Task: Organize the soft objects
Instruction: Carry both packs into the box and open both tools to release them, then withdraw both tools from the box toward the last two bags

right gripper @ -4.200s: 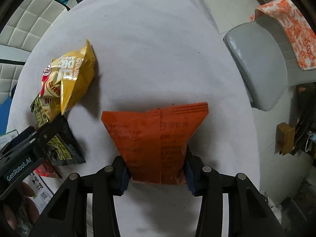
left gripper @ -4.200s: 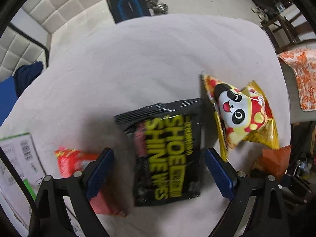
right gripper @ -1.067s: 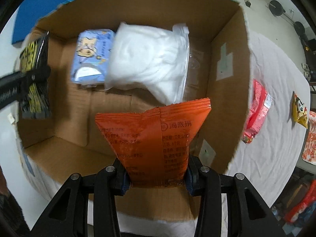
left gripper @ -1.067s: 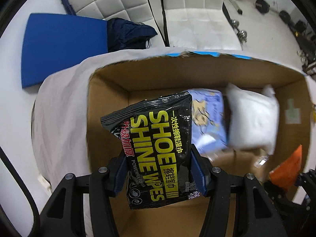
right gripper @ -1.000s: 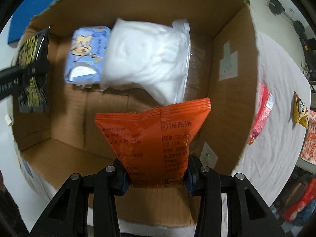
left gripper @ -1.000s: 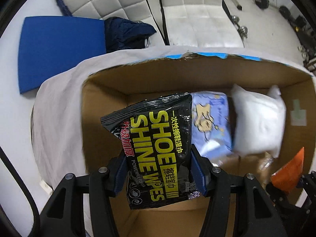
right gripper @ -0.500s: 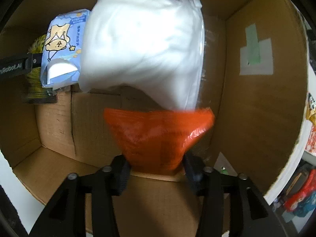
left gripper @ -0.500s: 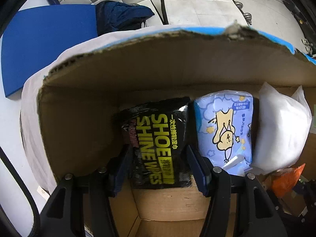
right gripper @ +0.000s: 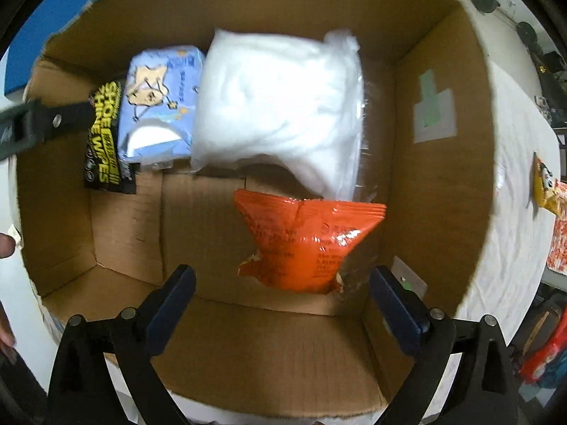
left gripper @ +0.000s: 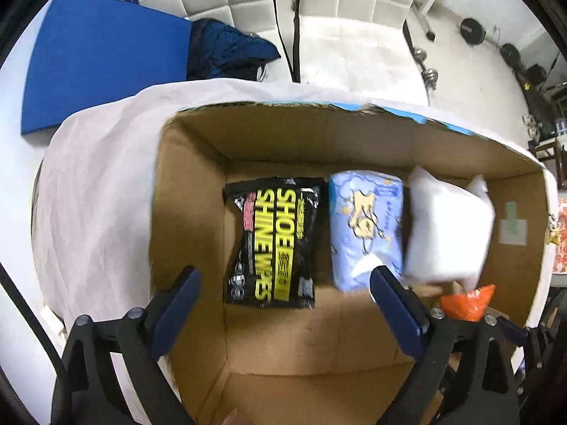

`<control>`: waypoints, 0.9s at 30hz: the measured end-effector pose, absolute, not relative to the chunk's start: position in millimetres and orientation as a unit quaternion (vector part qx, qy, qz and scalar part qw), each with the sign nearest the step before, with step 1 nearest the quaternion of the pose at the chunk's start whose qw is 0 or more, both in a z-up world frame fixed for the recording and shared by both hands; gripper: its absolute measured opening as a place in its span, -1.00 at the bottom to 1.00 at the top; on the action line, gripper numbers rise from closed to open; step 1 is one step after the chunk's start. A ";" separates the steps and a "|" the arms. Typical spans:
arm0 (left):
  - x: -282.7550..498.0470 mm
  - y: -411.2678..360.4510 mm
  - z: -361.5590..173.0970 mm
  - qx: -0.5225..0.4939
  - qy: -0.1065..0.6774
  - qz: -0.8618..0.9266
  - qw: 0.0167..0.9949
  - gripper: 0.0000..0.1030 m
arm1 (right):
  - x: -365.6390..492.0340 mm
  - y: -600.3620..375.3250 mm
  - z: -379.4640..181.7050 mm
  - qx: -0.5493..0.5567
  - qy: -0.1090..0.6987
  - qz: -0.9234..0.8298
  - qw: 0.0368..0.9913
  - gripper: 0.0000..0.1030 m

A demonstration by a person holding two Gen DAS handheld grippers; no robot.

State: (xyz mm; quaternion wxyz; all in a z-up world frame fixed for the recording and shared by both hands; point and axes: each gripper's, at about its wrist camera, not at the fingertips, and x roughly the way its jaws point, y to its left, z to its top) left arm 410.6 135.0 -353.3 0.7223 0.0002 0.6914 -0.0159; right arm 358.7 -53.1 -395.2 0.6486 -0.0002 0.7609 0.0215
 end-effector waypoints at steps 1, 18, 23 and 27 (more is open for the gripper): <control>402.5 134.8 -348.2 0.002 0.687 -0.019 0.727 0.91 | 355.8 -56.3 -390.8 0.002 0.757 0.021 0.653 0.99; 293.7 122.2 -269.5 -0.003 0.602 -0.010 0.799 0.92 | 291.2 -72.2 -311.0 0.012 0.681 0.017 0.732 1.00; 265.2 125.0 -242.7 -0.012 0.580 -0.007 0.814 0.92 | 270.3 -78.1 -280.3 0.017 0.658 0.023 0.753 1.00; 245.6 125.2 -221.4 -0.013 0.565 -0.004 0.825 0.92 | 254.1 -80.7 -252.4 0.026 0.641 0.032 0.766 1.00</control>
